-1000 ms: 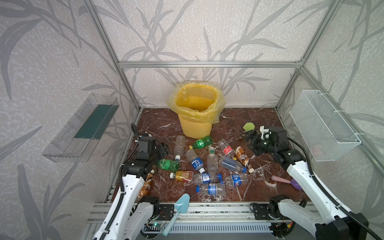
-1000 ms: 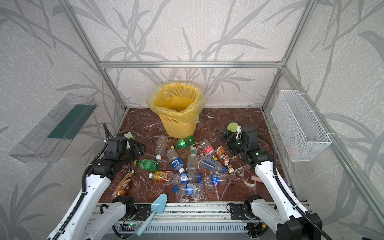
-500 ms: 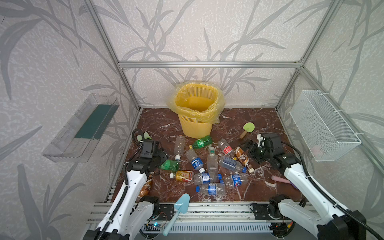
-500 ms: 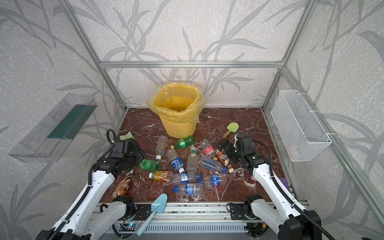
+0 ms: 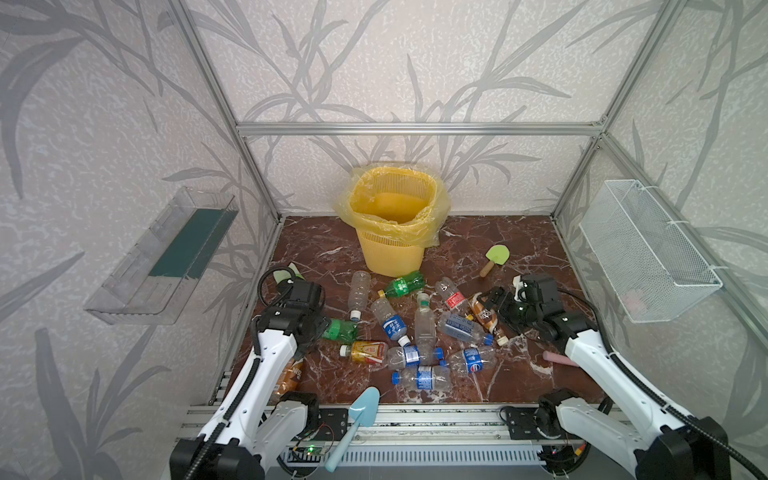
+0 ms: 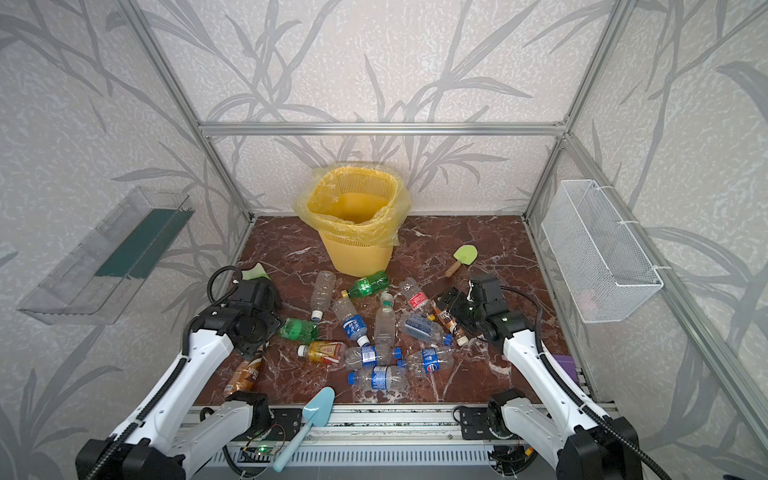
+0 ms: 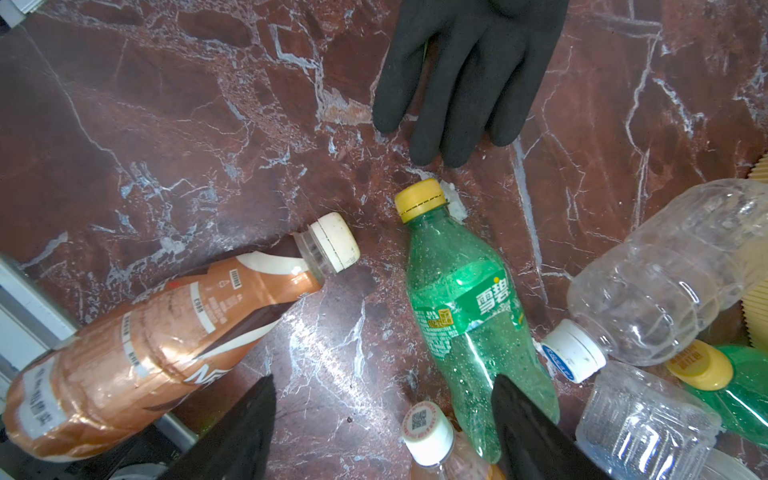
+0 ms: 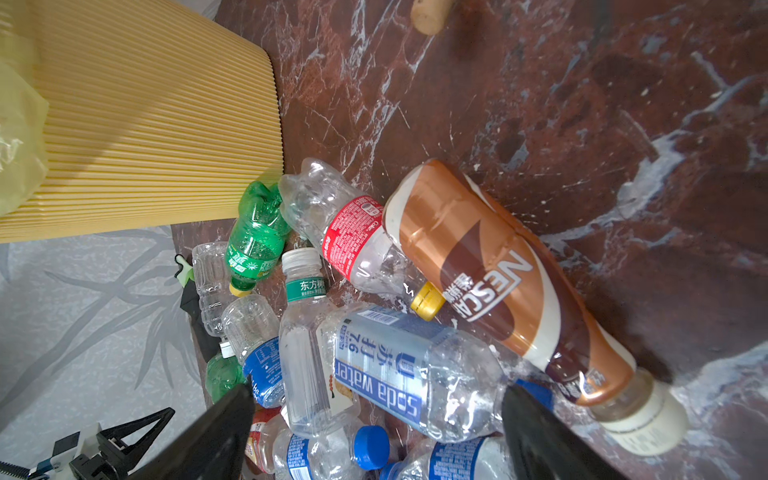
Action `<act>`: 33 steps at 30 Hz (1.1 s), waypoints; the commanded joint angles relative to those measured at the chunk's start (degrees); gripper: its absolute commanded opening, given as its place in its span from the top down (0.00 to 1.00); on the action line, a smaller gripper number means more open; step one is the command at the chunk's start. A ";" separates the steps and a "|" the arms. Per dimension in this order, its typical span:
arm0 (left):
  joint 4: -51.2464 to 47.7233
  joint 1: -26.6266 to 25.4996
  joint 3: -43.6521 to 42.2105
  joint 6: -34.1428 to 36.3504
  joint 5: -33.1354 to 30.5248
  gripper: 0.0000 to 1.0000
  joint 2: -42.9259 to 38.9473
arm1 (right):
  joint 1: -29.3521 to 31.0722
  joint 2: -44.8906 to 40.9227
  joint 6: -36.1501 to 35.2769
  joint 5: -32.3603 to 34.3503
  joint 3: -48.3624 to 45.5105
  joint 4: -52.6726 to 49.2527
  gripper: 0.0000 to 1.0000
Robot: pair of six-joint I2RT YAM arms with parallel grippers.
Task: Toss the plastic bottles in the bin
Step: 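Grasp the green soda bottle with the left gripper while the right gripper returns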
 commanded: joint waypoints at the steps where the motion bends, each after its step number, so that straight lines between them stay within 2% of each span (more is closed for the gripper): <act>1: 0.53 -0.03 0.07 0.42 2.11 0.17 1.25 | 0.36 -0.81 -0.81 0.46 -1.00 1.42 0.07; 5: 3.96 -0.26 -0.50 -2.50 7.28 0.16 1.79 | 0.29 -1.27 -0.82 0.69 -1.49 1.38 0.07; 12: 11.28 -0.65 -4.00 -12.18 9.00 0.15 0.15 | 0.29 -1.82 -0.99 1.05 -1.52 1.05 0.07; 18: 19.14 -0.72 -6.28 -17.55 16.37 0.16 5.64 | 0.31 -2.65 -0.99 1.43 -1.24 0.30 0.07; 22: 22.47 -0.66 -6.71 -18.84 18.54 0.16 9.12 | 0.29 -3.37 -0.90 1.70 -1.30 -0.28 0.07; 33: 22.79 -0.57 -6.74 -17.25 18.20 0.20 18.80 | 0.29 -4.77 -0.11 2.53 -2.03 -1.10 0.07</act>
